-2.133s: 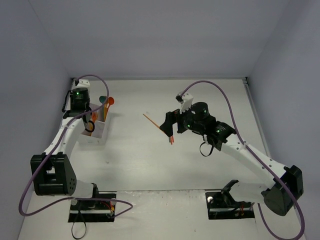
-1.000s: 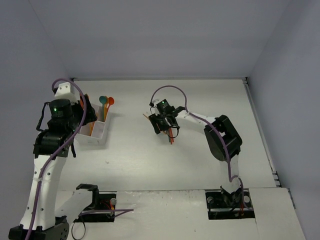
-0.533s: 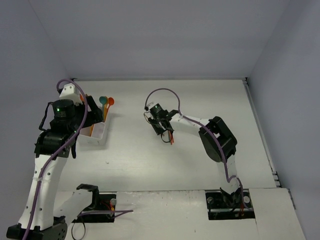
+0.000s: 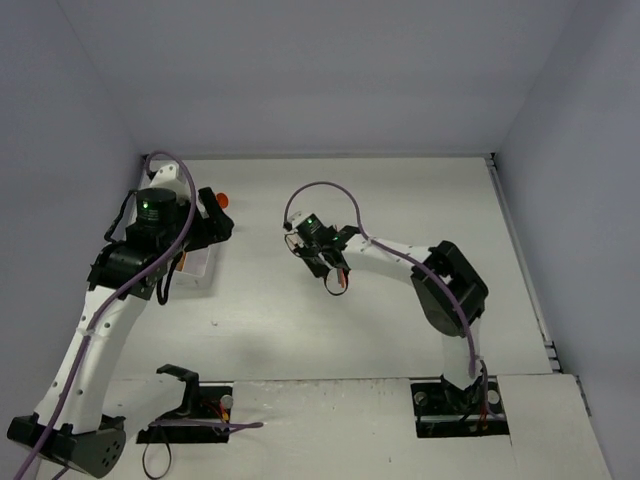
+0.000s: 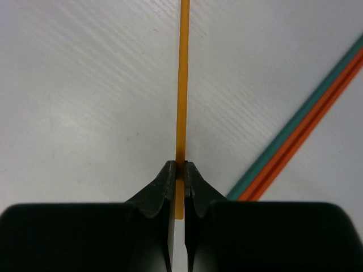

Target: Sort the eating utensils into containers

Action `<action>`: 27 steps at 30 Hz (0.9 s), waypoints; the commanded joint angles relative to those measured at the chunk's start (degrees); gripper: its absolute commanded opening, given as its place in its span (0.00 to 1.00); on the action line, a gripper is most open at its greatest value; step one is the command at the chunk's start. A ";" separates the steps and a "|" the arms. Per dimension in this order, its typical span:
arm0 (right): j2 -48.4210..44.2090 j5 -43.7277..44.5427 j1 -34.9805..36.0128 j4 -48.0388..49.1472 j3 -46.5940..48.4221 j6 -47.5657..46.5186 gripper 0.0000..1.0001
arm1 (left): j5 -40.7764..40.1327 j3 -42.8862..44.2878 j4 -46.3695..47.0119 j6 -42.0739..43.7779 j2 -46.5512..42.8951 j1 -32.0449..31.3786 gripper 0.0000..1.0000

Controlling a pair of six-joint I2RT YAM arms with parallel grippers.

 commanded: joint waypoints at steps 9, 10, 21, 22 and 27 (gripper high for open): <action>-31.82 -6.90 0.92 8.88 -9.54 1.46 0.00 | 3.67 9.02 6.88 -8.11 5.88 -6.32 0.71; -32.89 -6.91 0.96 9.09 -10.01 1.75 0.00 | 3.69 9.17 8.19 -8.41 6.41 -7.47 0.71; -39.28 -9.51 1.05 12.75 -10.91 4.73 0.00 | 0.12 8.41 21.03 -10.26 12.46 -17.95 0.71; -39.52 -9.51 1.12 12.83 -10.91 4.89 0.00 | -0.50 7.96 21.49 -10.26 12.77 -18.25 0.71; -40.78 -9.86 1.14 13.19 -10.91 5.79 0.00 | -4.26 7.35 21.58 -10.69 14.83 -19.01 0.70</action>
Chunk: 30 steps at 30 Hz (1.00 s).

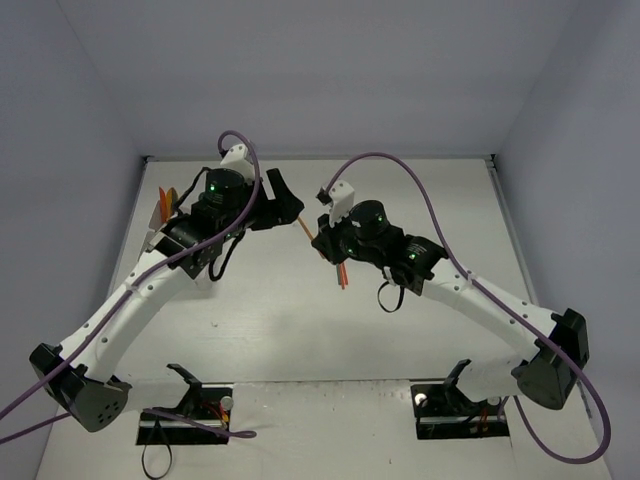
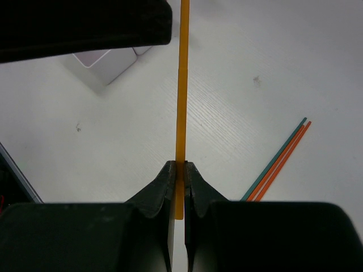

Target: Sort the eating utensils into containers

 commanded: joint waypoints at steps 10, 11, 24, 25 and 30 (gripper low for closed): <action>-3.84 -1.70 0.39 5.24 0.49 2.21 0.00 | -4.99 0.75 10.95 -2.62 2.54 -2.26 0.35; -3.84 -1.74 0.38 5.26 0.53 2.23 0.00 | -5.00 0.60 11.52 -2.73 2.54 -2.35 0.29; -3.22 -0.77 0.26 5.46 -0.34 3.14 0.50 | -11.62 -2.77 10.96 5.37 -1.80 -2.52 0.00; -3.29 -0.63 0.24 5.48 -0.49 3.15 0.53 | -13.25 -3.09 10.44 7.70 -2.52 -2.43 0.00; -4.07 0.69 -0.41 5.27 -2.49 3.22 0.63 | -25.03 -3.68 6.38 22.74 -5.94 -0.96 0.00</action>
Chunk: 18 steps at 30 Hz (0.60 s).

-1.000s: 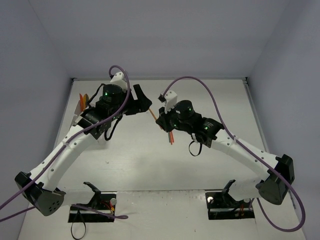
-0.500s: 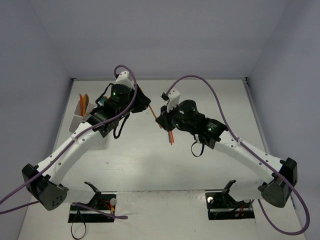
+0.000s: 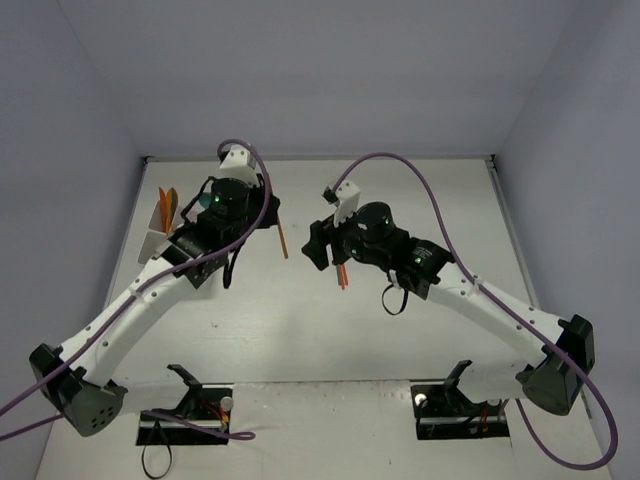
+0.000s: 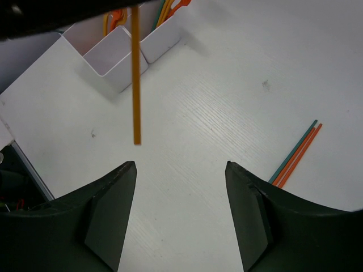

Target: Sort the eating utensils into containers

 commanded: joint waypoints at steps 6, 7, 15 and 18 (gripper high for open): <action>-3.66 2.75 -2.07 3.46 -4.35 1.05 0.64 | -11.53 -1.56 -0.79 27.26 -7.69 15.10 0.00; -3.89 2.75 -2.49 3.44 -5.01 1.19 0.64 | -9.92 -2.50 0.02 28.78 -8.02 18.28 0.00; -5.44 1.89 -4.63 2.89 -8.06 1.43 0.64 | -4.15 -5.19 6.29 37.79 -3.50 34.29 0.00; -5.75 0.87 -5.71 2.64 -8.57 1.43 0.64 | -3.00 -6.25 10.73 39.78 -1.32 35.99 0.00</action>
